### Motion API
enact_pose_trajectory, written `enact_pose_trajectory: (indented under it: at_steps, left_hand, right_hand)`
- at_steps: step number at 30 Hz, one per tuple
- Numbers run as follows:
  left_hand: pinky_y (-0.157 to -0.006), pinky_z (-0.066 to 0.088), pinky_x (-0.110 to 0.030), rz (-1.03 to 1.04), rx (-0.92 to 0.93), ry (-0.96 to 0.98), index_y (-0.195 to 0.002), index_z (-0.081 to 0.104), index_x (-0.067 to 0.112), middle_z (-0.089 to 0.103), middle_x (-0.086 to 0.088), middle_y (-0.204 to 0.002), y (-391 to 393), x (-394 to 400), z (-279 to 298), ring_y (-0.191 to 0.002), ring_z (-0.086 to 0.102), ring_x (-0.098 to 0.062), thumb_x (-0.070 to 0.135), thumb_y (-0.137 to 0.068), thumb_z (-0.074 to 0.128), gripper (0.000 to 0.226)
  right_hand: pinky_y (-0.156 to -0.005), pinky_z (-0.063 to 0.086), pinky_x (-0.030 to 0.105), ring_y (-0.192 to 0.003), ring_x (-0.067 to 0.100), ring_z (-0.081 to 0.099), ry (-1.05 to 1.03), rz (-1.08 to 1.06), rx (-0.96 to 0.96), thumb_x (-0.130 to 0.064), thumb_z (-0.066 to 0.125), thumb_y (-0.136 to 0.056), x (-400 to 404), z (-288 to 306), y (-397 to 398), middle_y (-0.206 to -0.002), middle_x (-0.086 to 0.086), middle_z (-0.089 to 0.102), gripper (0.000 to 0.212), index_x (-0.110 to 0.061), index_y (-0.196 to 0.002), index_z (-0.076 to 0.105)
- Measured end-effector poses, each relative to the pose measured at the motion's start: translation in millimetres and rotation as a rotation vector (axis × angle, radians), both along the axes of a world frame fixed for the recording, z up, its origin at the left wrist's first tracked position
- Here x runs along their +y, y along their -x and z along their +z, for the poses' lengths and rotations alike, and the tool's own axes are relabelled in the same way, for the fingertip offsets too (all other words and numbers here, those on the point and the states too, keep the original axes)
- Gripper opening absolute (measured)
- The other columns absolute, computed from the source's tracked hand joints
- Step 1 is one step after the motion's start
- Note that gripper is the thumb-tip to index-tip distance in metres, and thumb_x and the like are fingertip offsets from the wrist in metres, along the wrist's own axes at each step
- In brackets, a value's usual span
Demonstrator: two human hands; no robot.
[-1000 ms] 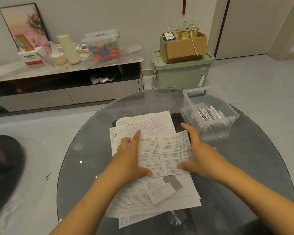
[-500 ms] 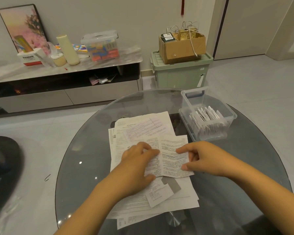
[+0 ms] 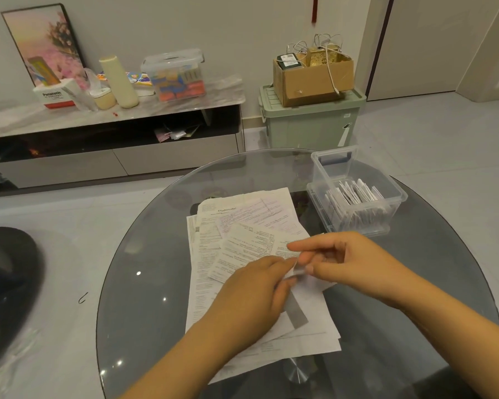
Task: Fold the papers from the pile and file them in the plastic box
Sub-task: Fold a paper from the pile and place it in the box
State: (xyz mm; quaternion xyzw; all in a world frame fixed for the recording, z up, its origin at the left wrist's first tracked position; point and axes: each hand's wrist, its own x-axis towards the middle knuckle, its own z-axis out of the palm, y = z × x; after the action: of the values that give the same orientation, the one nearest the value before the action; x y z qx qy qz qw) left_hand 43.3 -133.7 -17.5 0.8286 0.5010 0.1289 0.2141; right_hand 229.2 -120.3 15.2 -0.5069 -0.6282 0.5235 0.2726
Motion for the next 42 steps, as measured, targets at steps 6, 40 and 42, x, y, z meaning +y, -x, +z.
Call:
enact_pose_trajectory:
  at_steps: [6,40,42]
  left_hand:
    - [-0.11,0.032,-0.024,0.051,-0.189,0.206,-0.134,0.044,0.044,0.047,0.024,-0.137,3,2,7,-0.127,0.041,0.0,0.04,-0.1,0.032,0.037]
    - [-0.11,0.029,-0.032,0.295,0.079,0.113,-0.148,0.002,0.04,0.005,0.009,-0.15,22,25,-2,-0.136,0.021,-0.015,0.03,-0.077,0.076,0.102]
    - [-0.113,0.023,-0.037,0.257,0.116,0.112,-0.143,0.023,0.042,0.004,0.012,-0.15,27,27,-2,-0.138,0.014,-0.017,0.031,-0.079,0.074,0.083]
  right_hand:
    - [-0.086,0.029,0.002,-0.107,-0.008,0.035,-0.396,0.035,-0.328,-0.012,0.068,-0.078,7,-12,-8,-0.109,-0.02,0.043,0.043,-0.044,-0.104,0.058]
    - [-0.094,0.039,0.028,-0.122,0.012,0.038,-0.26,-0.051,-0.562,-0.029,0.074,-0.078,14,-46,12,-0.13,-0.005,0.032,0.095,-0.044,-0.143,0.006]
    - [-0.091,0.036,0.023,-0.117,0.011,0.036,-0.277,-0.038,-0.609,-0.027,0.072,-0.08,14,-45,9,-0.124,-0.006,0.029,0.081,-0.044,-0.139,0.019]
